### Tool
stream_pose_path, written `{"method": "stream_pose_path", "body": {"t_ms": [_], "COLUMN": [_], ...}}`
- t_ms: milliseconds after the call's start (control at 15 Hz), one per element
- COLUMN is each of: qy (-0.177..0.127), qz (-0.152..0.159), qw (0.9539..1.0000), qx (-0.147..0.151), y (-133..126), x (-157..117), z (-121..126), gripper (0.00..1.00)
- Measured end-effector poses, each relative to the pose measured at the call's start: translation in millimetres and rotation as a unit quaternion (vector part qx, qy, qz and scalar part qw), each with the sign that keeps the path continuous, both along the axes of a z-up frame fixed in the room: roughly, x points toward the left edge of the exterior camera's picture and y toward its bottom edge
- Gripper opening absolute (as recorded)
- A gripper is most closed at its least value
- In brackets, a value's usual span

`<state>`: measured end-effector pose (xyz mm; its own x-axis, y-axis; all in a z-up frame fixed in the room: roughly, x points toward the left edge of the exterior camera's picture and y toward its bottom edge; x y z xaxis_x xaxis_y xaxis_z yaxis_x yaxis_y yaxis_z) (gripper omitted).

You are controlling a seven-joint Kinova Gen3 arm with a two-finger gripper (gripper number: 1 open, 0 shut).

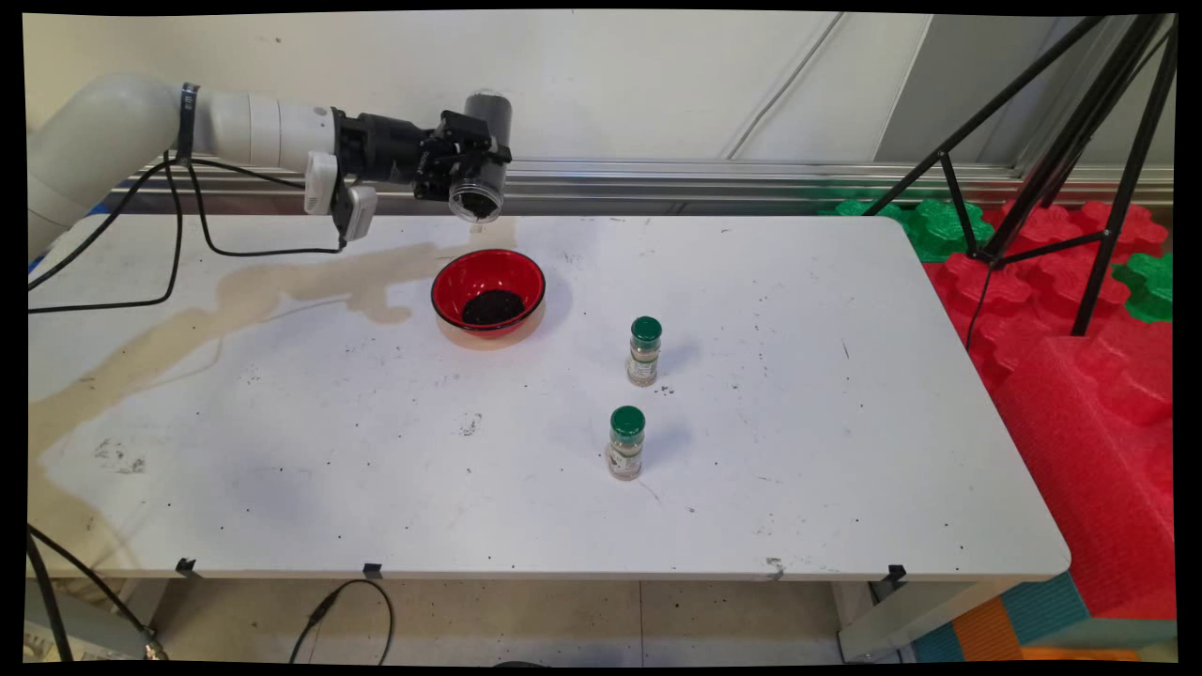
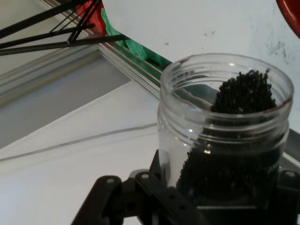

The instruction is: Pour the black seasoning powder in the red bowl

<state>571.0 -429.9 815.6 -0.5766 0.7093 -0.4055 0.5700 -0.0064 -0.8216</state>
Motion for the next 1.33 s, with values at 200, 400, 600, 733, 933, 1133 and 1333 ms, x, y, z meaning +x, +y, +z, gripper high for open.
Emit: {"method": "stream_pose_path", "body": {"t_ms": [200, 400, 600, 733, 933, 1133, 1333], "qy": [-0.005, -0.012, -0.017, -0.02, -0.024, -0.027, -0.032], "qz": [-0.004, -0.008, -0.011, -0.012, -0.015, -0.017, -0.019], "qw": [1.0, 0.9998, 0.9996, 0.9995, 0.9993, 0.9991, 0.9988], "qx": [-0.006, -0.013, -0.018, -0.021, -0.025, -0.028, -0.033], "y": [1.5, 3.4, 4.9, 5.7, 6.7, 7.6, 8.2], "x": [-0.3, -0.1, -0.4, -0.8, -1.3, -1.7, -2.5], "z": [0.0, -0.4, -0.1, 0.1, 0.4, 0.6, 0.7], "gripper": [0.0, 0.0, 0.0, 0.0, 0.0, 0.0, 0.0]}}
